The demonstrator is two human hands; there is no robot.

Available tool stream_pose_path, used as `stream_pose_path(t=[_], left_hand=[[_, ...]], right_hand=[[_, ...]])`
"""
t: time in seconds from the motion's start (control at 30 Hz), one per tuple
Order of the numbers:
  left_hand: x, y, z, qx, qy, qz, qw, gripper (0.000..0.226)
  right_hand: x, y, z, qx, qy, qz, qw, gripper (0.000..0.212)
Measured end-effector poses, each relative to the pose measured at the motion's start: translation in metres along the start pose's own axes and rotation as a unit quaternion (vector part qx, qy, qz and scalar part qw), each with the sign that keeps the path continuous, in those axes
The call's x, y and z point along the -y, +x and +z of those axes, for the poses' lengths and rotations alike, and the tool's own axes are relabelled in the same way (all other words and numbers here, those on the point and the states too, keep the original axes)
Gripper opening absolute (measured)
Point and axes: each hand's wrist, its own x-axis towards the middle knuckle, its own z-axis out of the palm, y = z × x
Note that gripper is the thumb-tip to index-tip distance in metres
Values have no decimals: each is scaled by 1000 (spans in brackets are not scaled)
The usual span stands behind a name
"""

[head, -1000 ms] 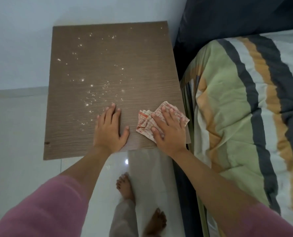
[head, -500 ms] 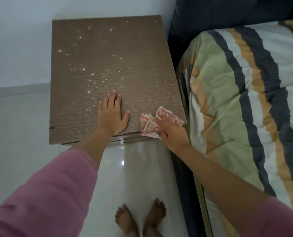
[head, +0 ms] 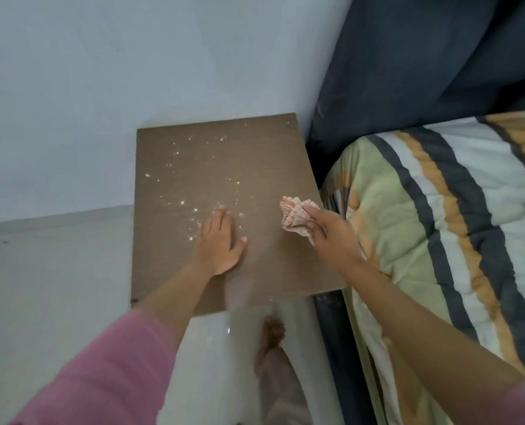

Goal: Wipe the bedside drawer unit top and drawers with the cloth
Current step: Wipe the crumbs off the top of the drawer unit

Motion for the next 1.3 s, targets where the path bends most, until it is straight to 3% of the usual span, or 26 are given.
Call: stream_pose_path(t=[0.33,0.57,0.77,0.97,1.3], left_hand=[[37,180,-18,-21,67,-49,996,80],[45,203,-7,-36,63,-60,996,83],[45,205,-11,-11,61,-75,995,84],[45,206,-12,-3,55,-79,995,84],[46,205,-9,-16,47,-69,996,84]], right_hand=[[-24,201,36,-2,-11,10,1000,42],[-50,305,70,-22,-49,9,999,45],[-69,319,98,12,-160,69,985,52],[-53,315,113,12,-163,93,982,56],[-13,311,150,77,-153,25,985,50]])
